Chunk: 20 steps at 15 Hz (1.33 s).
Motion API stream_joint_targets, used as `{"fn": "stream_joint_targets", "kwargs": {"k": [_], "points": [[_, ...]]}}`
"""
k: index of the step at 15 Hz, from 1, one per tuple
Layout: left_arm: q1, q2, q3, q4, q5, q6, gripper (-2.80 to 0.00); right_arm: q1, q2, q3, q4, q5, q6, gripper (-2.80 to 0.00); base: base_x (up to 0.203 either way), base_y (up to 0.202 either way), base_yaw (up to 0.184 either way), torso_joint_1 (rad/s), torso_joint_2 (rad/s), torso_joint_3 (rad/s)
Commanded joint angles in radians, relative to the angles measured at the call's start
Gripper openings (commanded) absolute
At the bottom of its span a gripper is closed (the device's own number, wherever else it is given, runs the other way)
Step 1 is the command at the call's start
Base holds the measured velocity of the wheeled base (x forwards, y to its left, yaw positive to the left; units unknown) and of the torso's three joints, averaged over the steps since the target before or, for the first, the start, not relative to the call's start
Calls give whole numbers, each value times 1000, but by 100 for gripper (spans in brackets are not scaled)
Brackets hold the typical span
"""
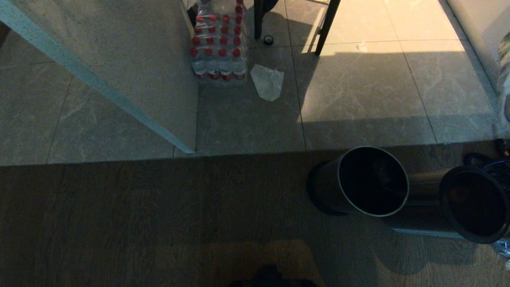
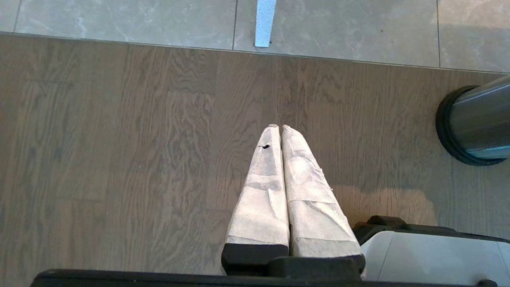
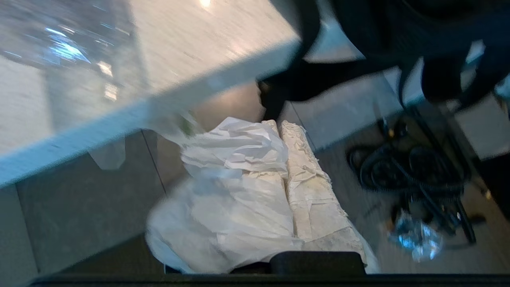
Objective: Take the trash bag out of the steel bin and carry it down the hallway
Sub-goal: Put the trash bag at the door
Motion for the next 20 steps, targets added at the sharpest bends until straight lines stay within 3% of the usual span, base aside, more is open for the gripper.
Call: {"fn": "stream_joint_targets", "kwargs": {"k": [1, 4, 8, 10, 12, 15, 18, 20], "points": [[0, 0, 0, 0, 1, 0, -280, -6, -48, 48, -4, -19, -8, -280, 0, 0, 0, 0, 0, 0], [0, 0, 0, 0, 1, 0, -280, -15, -105, 169, -8, -31, 35, -280, 0, 0, 0, 0, 0, 0], [0, 0, 1, 0, 1, -1, -280, -171, -78, 132, 1, -38, 28, -280, 0, 0, 0, 0, 0, 0], [0, 0, 0, 0, 1, -2, -280, -313, -75, 167, 2, -38, 13, -280, 0, 0, 0, 0, 0, 0], [0, 0, 1, 0, 1, -2, -280, -509, -87, 262, 1, -39, 8, -280, 0, 0, 0, 0, 0, 0], [0, 0, 0, 0, 1, -2, -280, -814, -152, 568, 1, -2, 9, -280, 0, 0, 0, 0, 0, 0], [0, 0, 2, 0, 1, -2, -280, -1137, -251, 847, 10, 182, 46, -280, 0, 0, 0, 0, 0, 0], [0, 0, 0, 0, 1, -2, -280, -1298, -320, 918, 108, 382, 205, -280, 0, 0, 0, 0, 0, 0]]}}
